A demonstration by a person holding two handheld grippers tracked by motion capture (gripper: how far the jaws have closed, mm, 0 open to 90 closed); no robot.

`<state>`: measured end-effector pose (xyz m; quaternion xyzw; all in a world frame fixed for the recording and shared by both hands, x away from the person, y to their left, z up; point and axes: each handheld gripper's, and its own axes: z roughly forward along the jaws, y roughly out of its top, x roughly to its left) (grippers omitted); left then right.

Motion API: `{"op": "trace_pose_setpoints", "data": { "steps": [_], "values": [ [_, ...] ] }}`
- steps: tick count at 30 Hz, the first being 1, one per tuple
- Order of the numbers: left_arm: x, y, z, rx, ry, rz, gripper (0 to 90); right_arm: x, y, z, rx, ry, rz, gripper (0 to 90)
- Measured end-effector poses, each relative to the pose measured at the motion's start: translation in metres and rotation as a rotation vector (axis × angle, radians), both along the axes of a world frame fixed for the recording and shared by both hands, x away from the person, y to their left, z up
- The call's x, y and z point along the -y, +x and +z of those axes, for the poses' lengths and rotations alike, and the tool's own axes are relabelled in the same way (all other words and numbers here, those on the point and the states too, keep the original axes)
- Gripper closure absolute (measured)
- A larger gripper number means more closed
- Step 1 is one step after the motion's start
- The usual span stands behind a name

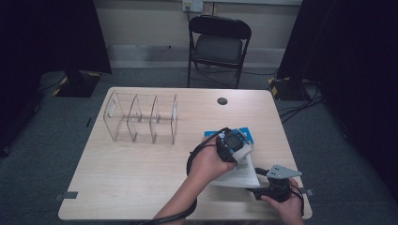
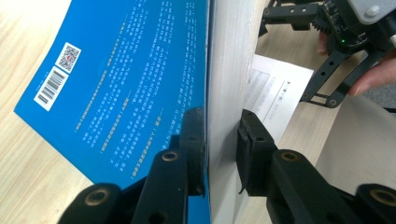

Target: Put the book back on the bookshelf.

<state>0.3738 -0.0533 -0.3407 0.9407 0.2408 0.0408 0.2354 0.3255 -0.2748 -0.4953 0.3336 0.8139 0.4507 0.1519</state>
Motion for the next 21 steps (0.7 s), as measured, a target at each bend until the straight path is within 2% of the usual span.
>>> {"op": "trace_pose_setpoints", "data": {
  "steps": [5,8,14,19,21],
  "values": [
    [-0.0033,0.0005,0.0019,-0.002,-0.001,-0.001,74.8,0.0002,-0.0006,-0.0001,-0.018,0.002,0.006,20.8],
    [-0.0043,0.0007,0.0035,-0.001,0.004,0.001,74.8,-0.0020,-0.0013,-0.0014,-0.032,-0.046,0.020,22.1],
    [-0.0080,0.0003,0.0036,-0.003,-0.003,0.004,74.8,0.0000,-0.0038,-0.0019,-0.051,-0.058,0.023,25.3],
    [-0.0080,-0.0005,0.0028,-0.007,-0.002,0.006,74.8,0.0027,-0.0040,-0.0021,-0.059,-0.069,0.020,25.2],
    [-0.0087,-0.0006,0.0038,-0.005,0.002,0.006,74.8,0.0030,-0.0051,-0.0018,-0.043,-0.081,0.019,26.6]
  ]
}}
